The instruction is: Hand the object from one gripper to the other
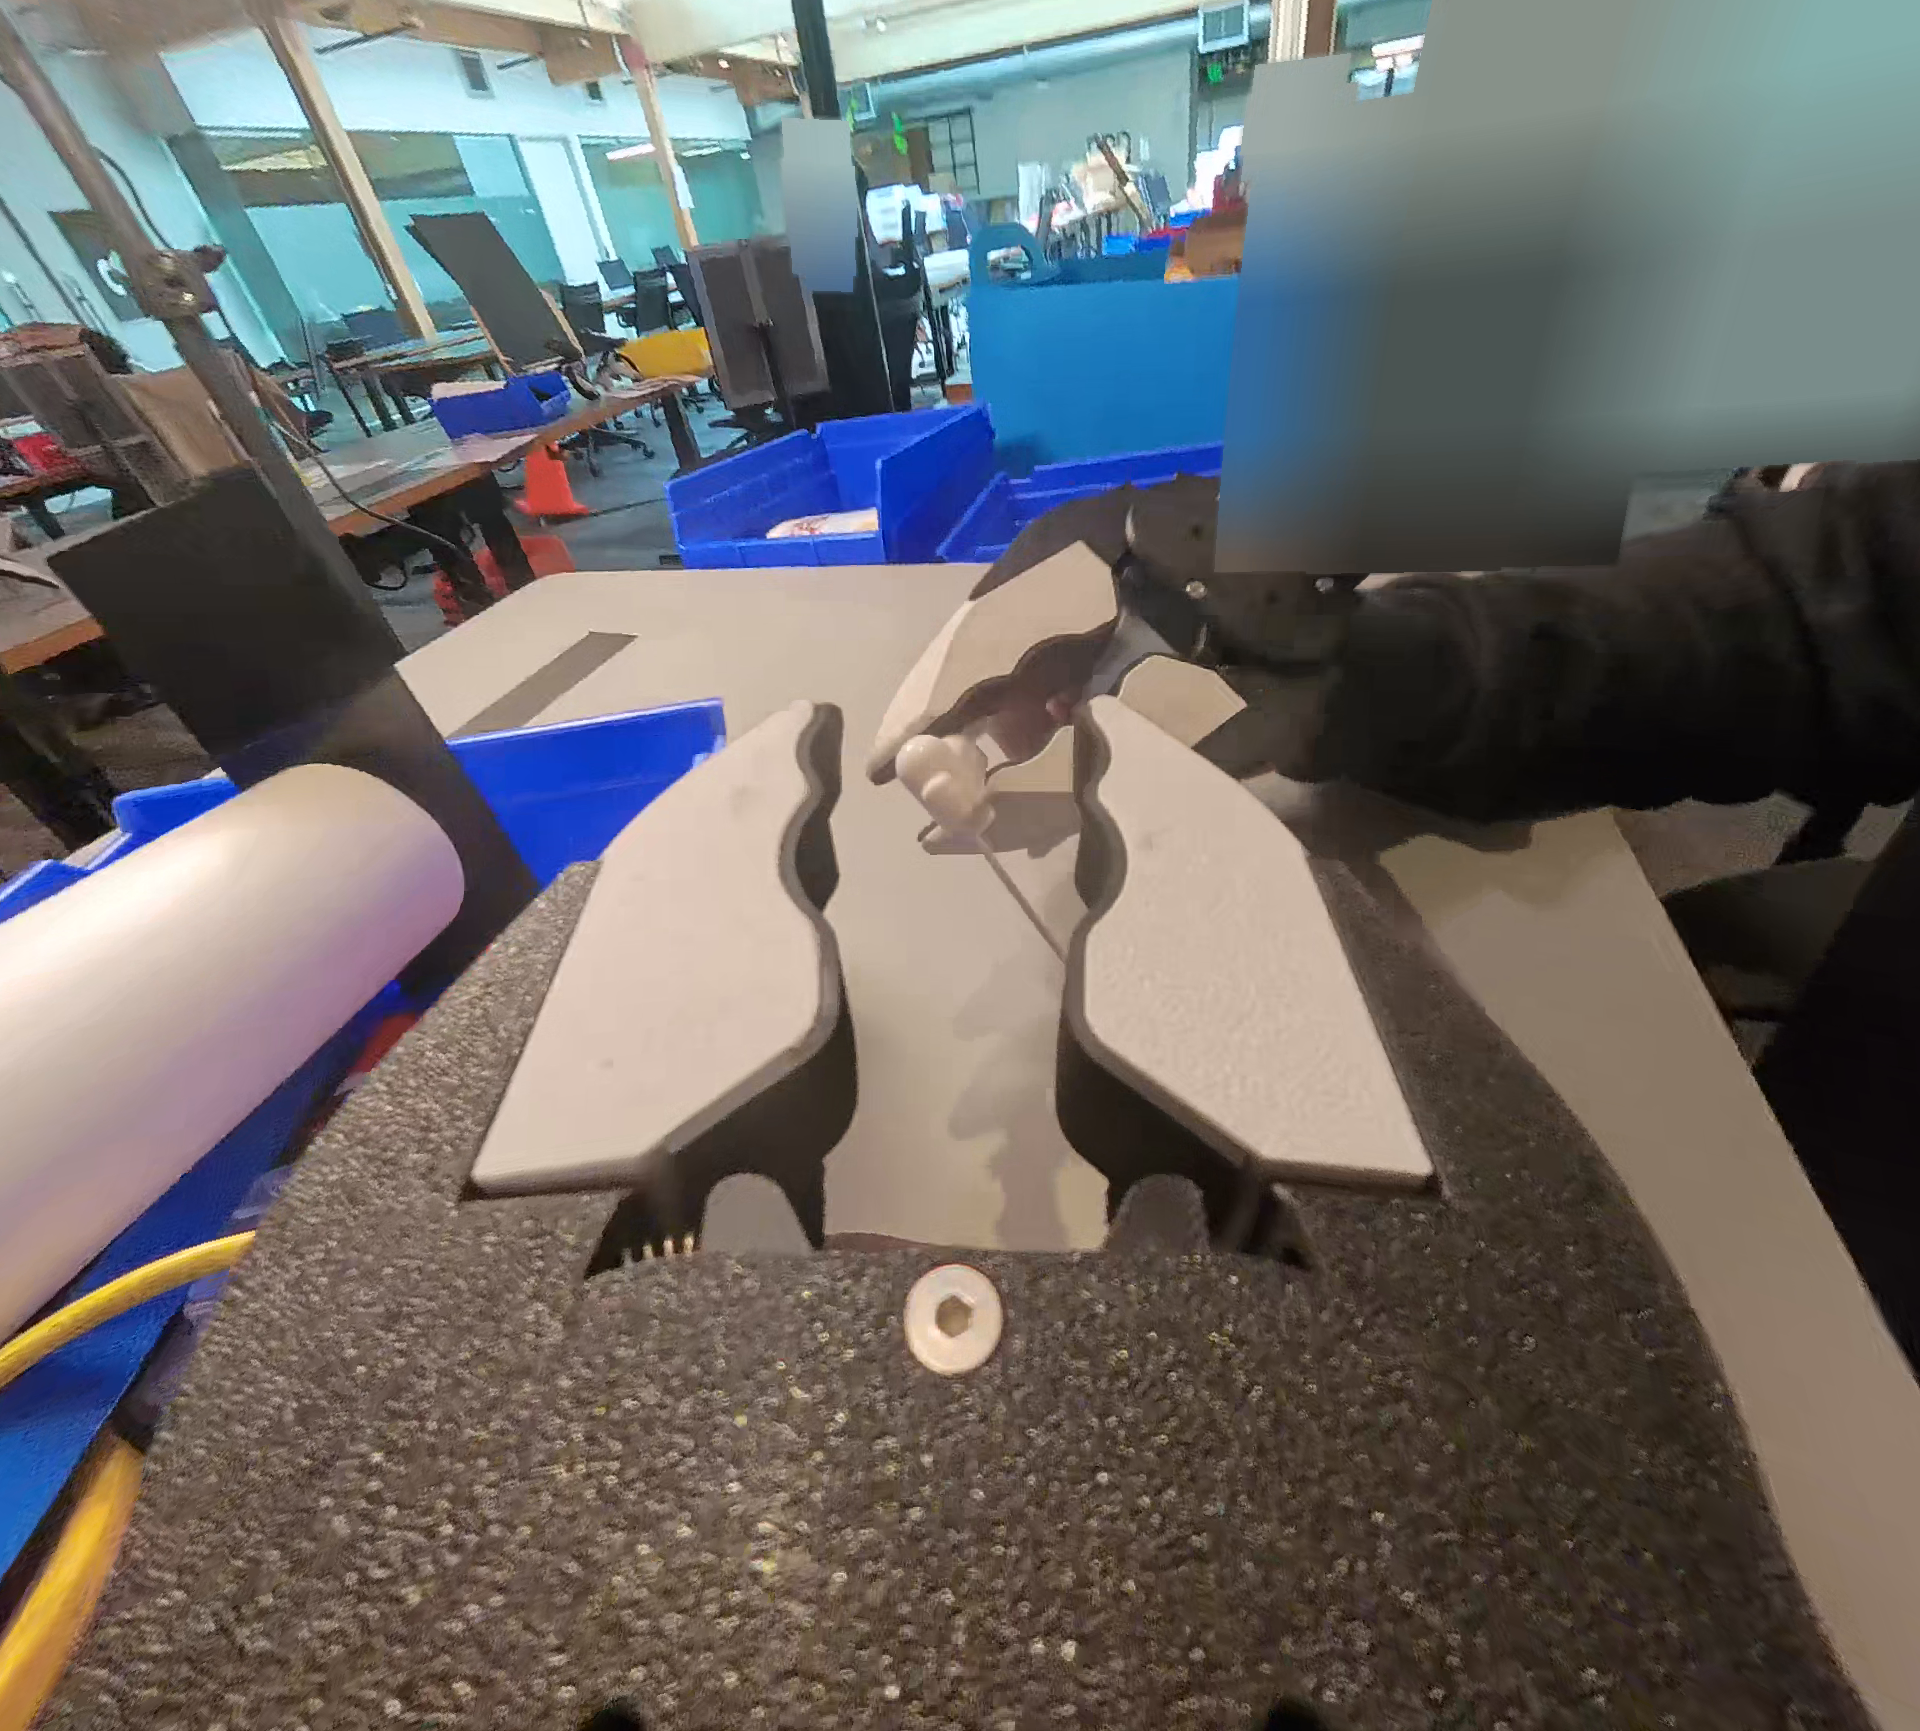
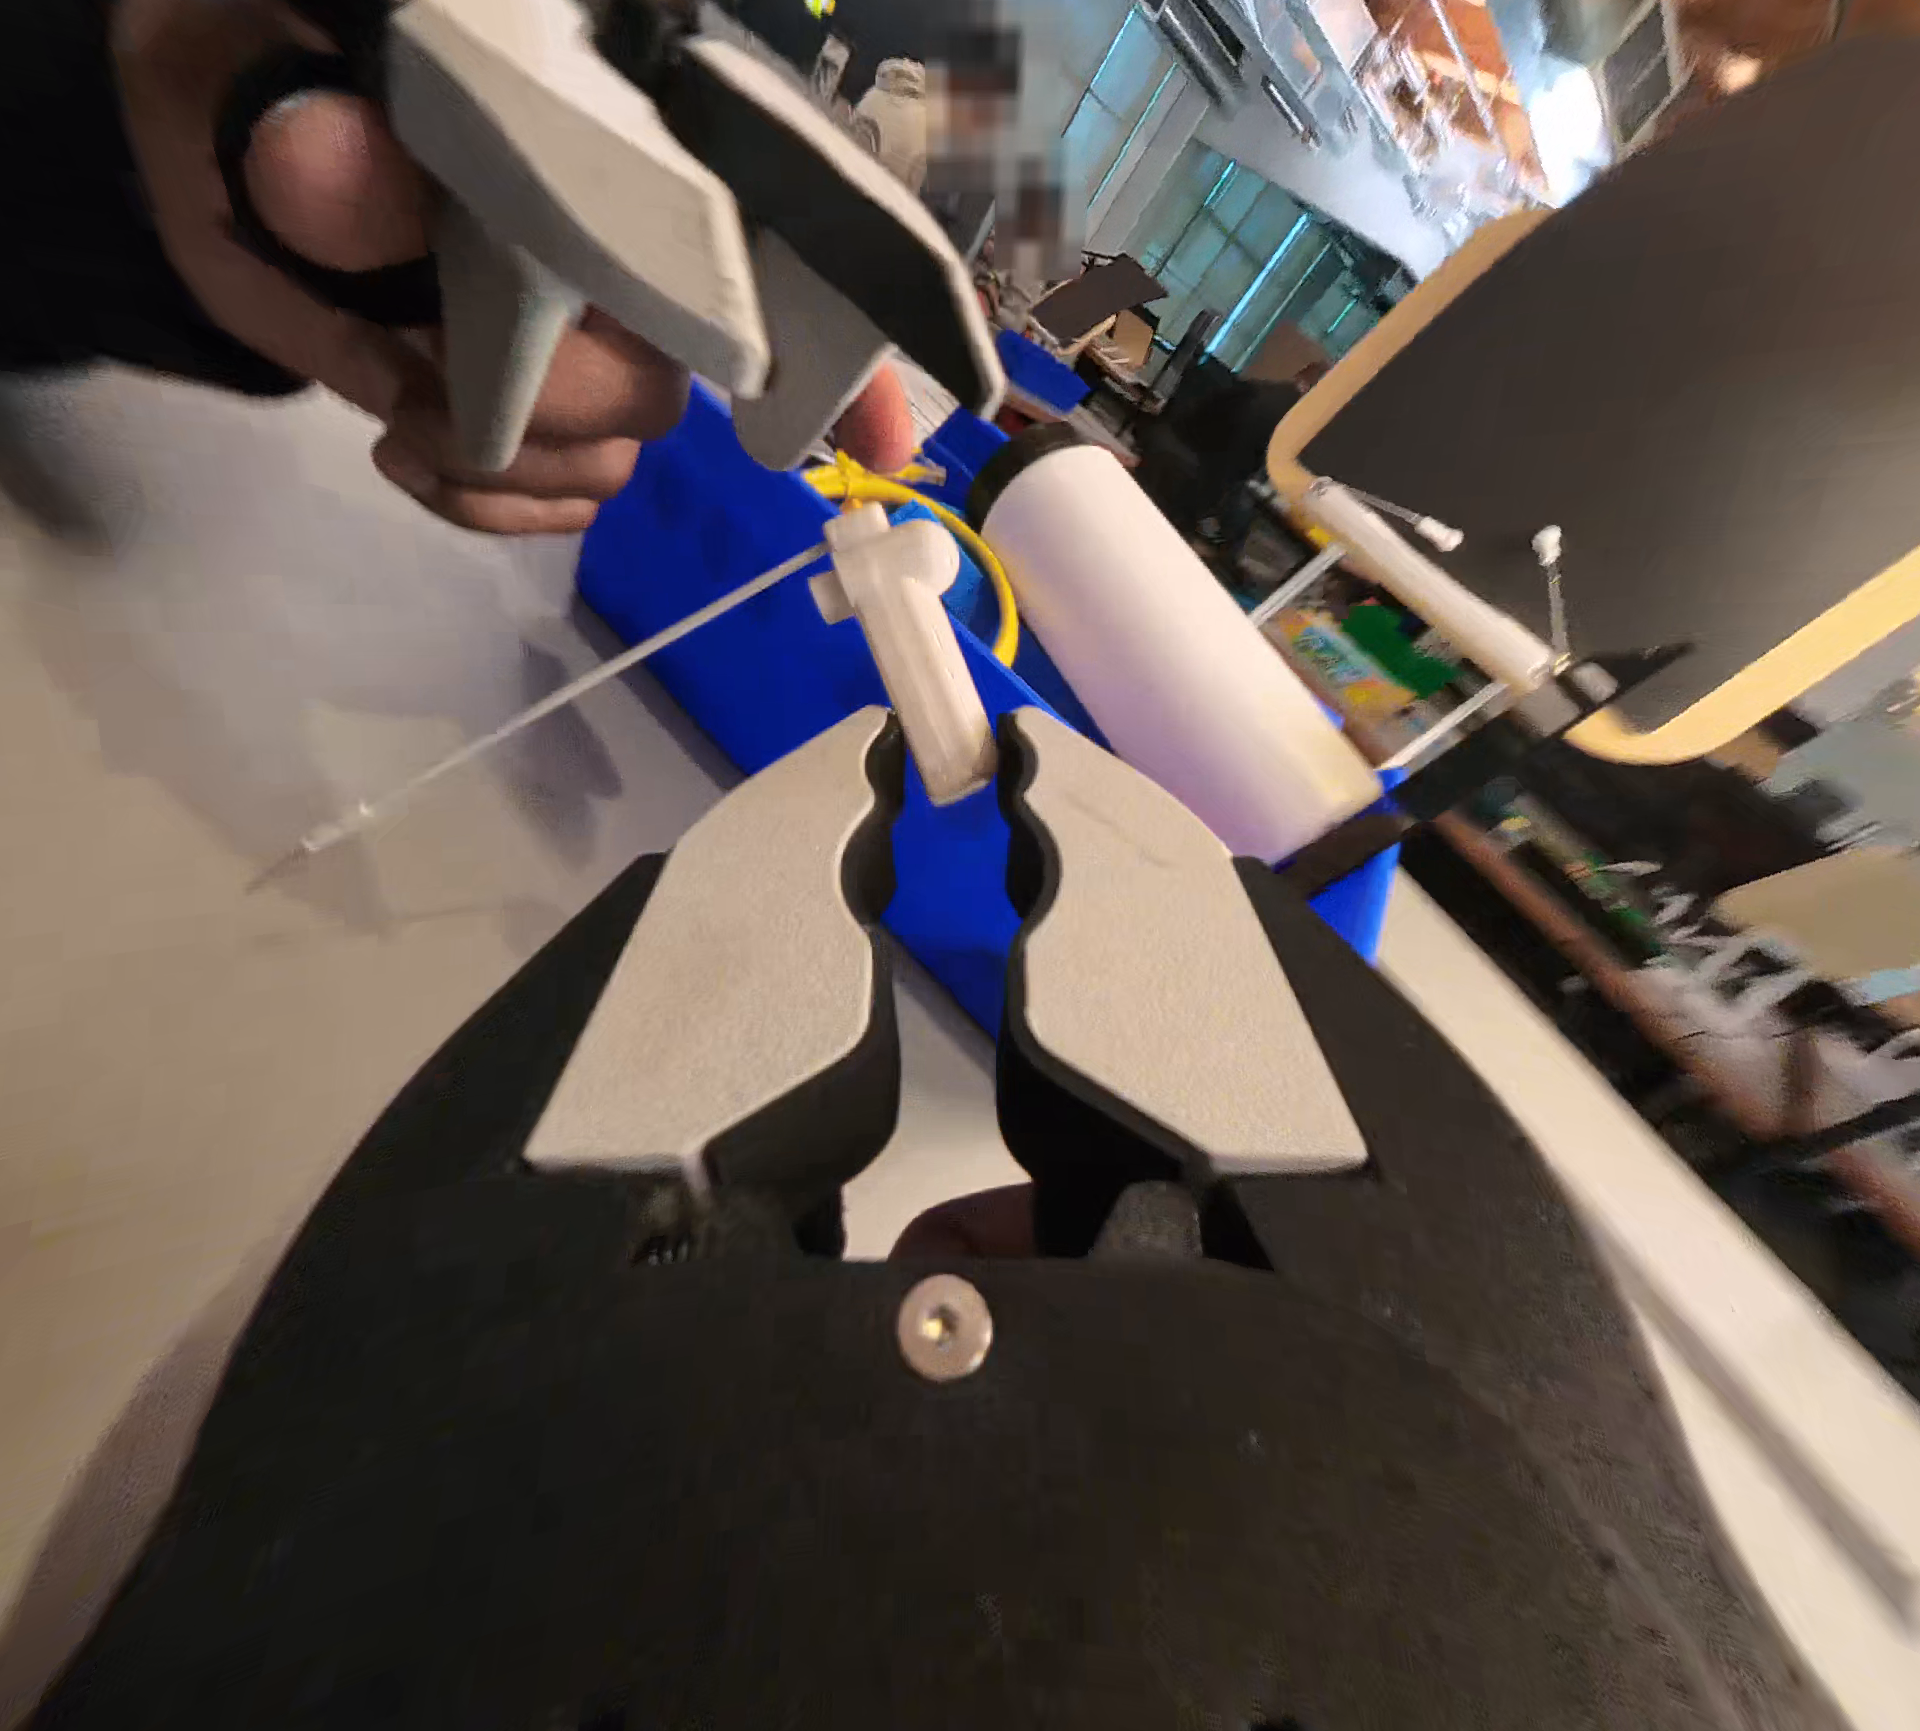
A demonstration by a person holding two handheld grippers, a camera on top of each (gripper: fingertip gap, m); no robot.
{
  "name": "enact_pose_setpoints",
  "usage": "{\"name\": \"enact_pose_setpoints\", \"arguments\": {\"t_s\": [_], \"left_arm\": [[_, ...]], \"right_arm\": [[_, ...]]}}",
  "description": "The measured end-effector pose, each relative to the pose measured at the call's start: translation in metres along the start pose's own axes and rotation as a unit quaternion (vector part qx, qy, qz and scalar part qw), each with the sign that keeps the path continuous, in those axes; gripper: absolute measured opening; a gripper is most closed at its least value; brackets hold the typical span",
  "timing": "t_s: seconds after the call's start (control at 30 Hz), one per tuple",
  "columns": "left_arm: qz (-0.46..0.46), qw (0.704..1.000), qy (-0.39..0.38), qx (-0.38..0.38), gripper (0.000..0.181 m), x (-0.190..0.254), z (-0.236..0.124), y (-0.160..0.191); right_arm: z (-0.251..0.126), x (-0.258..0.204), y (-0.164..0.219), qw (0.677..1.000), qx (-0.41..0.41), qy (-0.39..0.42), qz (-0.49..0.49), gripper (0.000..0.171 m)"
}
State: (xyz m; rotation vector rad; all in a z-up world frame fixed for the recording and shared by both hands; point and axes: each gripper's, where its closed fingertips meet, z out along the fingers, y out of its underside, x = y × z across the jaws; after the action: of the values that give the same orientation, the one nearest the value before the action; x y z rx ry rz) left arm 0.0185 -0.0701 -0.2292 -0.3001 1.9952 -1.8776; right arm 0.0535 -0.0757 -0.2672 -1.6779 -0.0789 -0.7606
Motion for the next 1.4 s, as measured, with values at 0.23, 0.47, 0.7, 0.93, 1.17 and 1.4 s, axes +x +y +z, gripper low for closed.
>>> {"name": "enact_pose_setpoints", "arguments": {"t_s": [0.23,0.47,0.7,0.93,1.17,1.4], "left_arm": [[-0.051,0.997,-0.033,0.044,0.042,-0.022,-0.007,-0.008],[0.024,1.000,-0.005,-0.001,0.046,0.001,0.009,0.014],[-0.027,0.997,0.055,0.037,0.039,0.023,0.013,0.010],[-0.064,0.996,0.041,0.056,0.026,0.015,0.011,0.005],[-0.224,0.960,0.068,0.154,0.026,0.000,-0.005,-0.021],[-0.350,0.911,0.147,0.164,0.026,0.014,0.004,-0.014]], "right_arm": [[-0.004,-0.002,-0.013,0.934,0.088,-0.135,0.320,0.017],[-0.011,-0.020,-0.029,0.875,0.123,-0.241,0.401,0.016],[-0.011,-0.042,-0.032,0.877,0.110,-0.279,0.375,0.016],[-0.002,-0.039,-0.023,0.922,0.086,-0.216,0.310,0.026],[-0.007,-0.012,-0.030,0.990,0.086,0.045,-0.105,0.043],[-0.012,-0.015,-0.046,0.955,0.104,0.130,-0.245,0.051]]}}
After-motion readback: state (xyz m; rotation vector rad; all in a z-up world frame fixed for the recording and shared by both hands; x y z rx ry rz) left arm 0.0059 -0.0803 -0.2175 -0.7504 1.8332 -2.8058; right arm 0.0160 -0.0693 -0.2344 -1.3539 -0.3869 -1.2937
